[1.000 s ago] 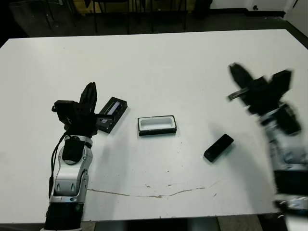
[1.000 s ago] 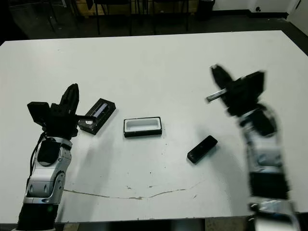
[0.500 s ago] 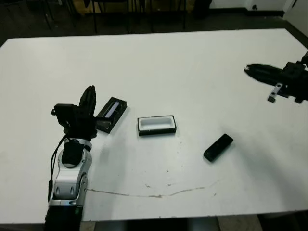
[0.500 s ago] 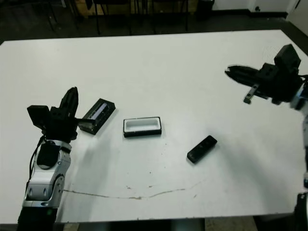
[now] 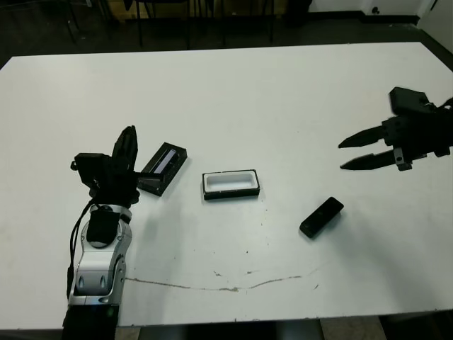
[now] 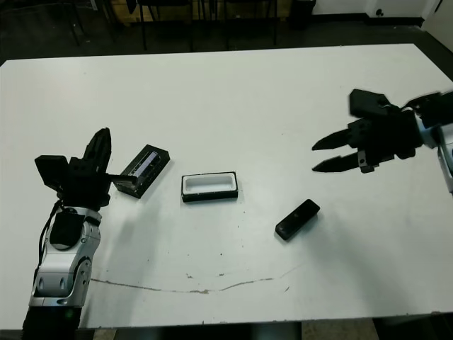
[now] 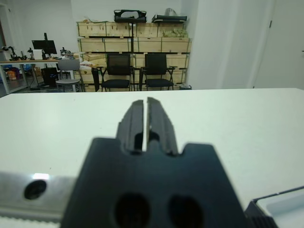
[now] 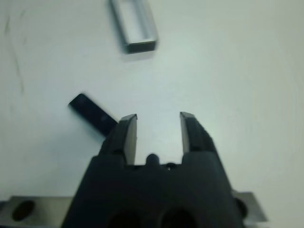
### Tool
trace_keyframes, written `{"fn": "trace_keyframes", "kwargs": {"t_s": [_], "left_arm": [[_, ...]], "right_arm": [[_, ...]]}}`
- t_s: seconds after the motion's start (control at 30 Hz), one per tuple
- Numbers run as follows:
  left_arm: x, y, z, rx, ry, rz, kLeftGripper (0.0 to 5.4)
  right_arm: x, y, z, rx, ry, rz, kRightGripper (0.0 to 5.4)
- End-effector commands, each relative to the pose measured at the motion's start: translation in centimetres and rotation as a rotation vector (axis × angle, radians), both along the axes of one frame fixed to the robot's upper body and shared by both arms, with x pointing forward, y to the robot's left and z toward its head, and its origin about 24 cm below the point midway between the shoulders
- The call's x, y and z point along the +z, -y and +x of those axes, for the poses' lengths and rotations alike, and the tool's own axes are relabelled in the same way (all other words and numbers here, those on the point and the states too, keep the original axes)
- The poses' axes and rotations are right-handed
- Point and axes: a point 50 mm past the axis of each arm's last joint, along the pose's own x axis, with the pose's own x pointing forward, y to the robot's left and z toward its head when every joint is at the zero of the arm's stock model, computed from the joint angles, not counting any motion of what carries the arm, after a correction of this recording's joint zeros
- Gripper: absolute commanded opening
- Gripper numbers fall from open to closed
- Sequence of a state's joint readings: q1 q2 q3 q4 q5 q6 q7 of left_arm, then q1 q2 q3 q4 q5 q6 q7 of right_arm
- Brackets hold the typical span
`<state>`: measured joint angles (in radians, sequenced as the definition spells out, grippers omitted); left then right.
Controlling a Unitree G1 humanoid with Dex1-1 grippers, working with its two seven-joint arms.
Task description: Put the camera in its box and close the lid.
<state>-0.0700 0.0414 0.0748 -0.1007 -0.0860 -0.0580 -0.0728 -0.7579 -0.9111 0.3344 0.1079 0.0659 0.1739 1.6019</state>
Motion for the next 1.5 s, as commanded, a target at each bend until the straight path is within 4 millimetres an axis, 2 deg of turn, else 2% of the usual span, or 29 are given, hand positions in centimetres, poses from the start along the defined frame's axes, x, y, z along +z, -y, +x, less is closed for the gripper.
{"fn": "trace_keyframes", "kwargs": {"t_s": [0.03, 0.4, 0.53, 0.67, 0.83, 1.0, 1.1, 1.23, 1.33, 1.5], "left_arm": [[-0.7, -0.3, -0.3, 0.005, -0.043, 0.011, 0.00], [-0.7, -0.2, -0.3, 0.000, -0.054, 0.012, 0.00], [-0.7, -0.3, -0.3, 0.000, -0.051, 0.010, 0.00], [-0.7, -0.4, -0.3, 0.001, -0.049, 0.014, 0.00], [-0.6, -0.3, -0.4, 0.007, -0.053, 0.016, 0.00], [-0.6, -0.3, -0.3, -0.003, -0.048, 0.019, 0.00], [-0.6, -0.3, -0.2, -0.002, -0.051, 0.010, 0.00], [-0.5, -0.3, -0.3, 0.002, -0.056, 0.011, 0.00], [-0.5, -0.3, -0.3, 0.005, -0.053, 0.011, 0.00], [-0.6, -0.3, -0.3, -0.004, -0.050, 0.010, 0.00]], "right_arm": [[-0.1, -0.7, -0.3, 0.104, 0.001, -0.087, 2.84], [-1.1, -2.2, -0.8, 0.036, -0.107, -0.275, 4.74], [-1.5, -3.0, -1.1, 0.068, -0.104, -0.312, 5.39], [-1.9, -3.5, -1.4, 0.088, -0.114, -0.331, 5.39], [-3.2, -2.9, -1.3, 0.047, -0.191, -0.323, 5.39], [-3.8, -2.8, -1.2, 0.062, -0.185, -0.288, 5.38], [-4.3, -2.5, -1.0, 0.044, -0.198, -0.270, 5.12], [-5.0, -2.4, -1.0, 0.070, -0.169, -0.253, 5.38], [-5.1, -2.3, -1.1, 0.064, -0.163, -0.253, 5.21], [-6.1, -2.0, -1.0, 0.037, -0.154, -0.256, 4.38]]}}
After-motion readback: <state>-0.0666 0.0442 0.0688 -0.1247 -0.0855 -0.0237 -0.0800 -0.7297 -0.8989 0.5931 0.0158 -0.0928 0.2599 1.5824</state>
